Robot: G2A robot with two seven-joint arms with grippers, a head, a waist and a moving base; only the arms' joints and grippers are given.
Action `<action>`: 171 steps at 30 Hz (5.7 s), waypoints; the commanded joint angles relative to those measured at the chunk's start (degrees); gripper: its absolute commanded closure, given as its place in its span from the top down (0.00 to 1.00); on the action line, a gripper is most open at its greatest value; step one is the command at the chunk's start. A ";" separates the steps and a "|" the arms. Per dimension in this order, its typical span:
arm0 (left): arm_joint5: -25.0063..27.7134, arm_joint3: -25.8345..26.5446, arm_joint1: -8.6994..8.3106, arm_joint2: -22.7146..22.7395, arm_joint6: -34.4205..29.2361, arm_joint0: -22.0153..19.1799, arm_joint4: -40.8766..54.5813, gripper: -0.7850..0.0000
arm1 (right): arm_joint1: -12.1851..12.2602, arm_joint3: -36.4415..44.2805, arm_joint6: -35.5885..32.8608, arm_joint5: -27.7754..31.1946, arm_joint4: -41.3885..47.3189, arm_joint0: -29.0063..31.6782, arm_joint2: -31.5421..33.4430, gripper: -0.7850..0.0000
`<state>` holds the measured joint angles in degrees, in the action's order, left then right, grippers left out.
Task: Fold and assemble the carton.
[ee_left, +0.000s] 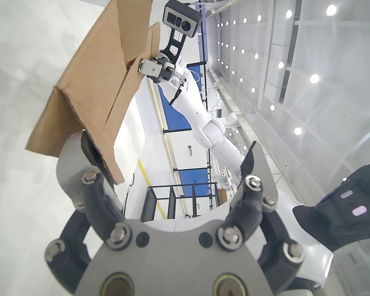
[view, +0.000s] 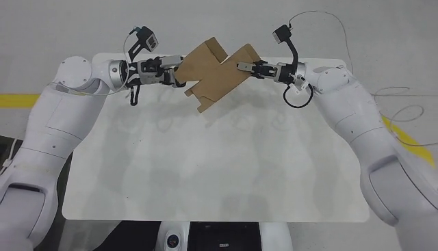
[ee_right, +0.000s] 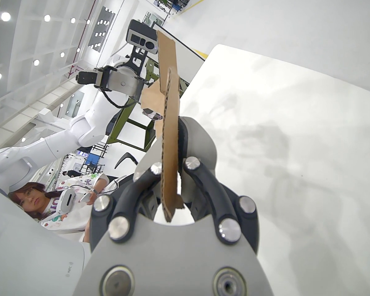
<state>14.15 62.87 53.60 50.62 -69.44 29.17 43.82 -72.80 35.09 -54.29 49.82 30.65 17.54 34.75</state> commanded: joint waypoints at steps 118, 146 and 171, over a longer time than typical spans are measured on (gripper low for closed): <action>13.49 12.40 0.43 10.42 -7.21 8.58 -18.69 0.00 | 1.45 12.89 -2.53 -2.34 13.53 -6.76 -20.03 0.40; 13.28 12.57 0.34 10.45 -7.42 8.79 -18.39 0.00 | 1.14 13.85 -5.20 -5.00 16.72 -6.73 -19.83 0.00; 12.48 11.94 0.26 10.82 -8.10 8.84 -16.73 0.00 | 1.50 12.32 -6.17 -5.97 15.94 -7.81 -19.45 0.83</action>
<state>27.42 75.45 53.93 61.07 -76.86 37.96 25.43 -71.67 48.95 -59.50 44.82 47.37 10.80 14.92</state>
